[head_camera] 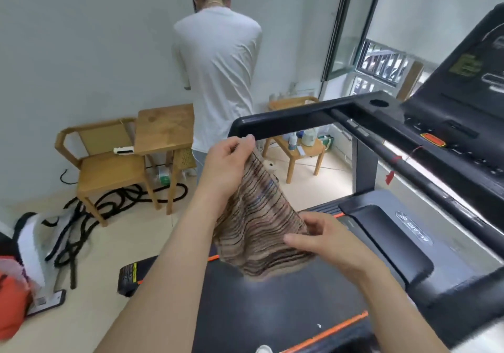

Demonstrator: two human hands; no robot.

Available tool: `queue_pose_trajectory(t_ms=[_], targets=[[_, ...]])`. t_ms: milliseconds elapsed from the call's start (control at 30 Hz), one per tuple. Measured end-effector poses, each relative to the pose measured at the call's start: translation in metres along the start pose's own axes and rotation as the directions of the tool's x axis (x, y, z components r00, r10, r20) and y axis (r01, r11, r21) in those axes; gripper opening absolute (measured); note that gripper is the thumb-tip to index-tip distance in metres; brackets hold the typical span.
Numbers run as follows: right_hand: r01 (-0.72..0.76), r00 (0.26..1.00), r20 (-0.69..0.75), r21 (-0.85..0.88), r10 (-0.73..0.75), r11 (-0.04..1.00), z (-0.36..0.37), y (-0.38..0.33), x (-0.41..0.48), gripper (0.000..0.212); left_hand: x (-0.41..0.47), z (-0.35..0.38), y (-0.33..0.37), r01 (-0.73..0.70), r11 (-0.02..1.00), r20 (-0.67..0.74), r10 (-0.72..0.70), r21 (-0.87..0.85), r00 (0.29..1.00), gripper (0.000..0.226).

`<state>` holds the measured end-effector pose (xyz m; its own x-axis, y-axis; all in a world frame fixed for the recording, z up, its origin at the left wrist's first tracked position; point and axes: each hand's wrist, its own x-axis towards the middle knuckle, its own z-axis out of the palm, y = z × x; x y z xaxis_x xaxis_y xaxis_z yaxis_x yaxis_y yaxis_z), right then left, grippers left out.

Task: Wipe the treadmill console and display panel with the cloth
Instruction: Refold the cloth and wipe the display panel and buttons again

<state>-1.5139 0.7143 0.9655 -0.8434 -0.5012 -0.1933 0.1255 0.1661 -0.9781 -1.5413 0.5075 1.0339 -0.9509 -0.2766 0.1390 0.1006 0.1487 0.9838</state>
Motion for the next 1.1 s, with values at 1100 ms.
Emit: queue_pose_trajectory(t_ms=[1100], targets=[[-0.043,0.552,-0.829,0.086,0.095,0.995,-0.399,-0.010,0.178,0.008,0.348,0.329,-0.084,-0.150,0.960,0.537,0.000,0.236,0.844,0.013]])
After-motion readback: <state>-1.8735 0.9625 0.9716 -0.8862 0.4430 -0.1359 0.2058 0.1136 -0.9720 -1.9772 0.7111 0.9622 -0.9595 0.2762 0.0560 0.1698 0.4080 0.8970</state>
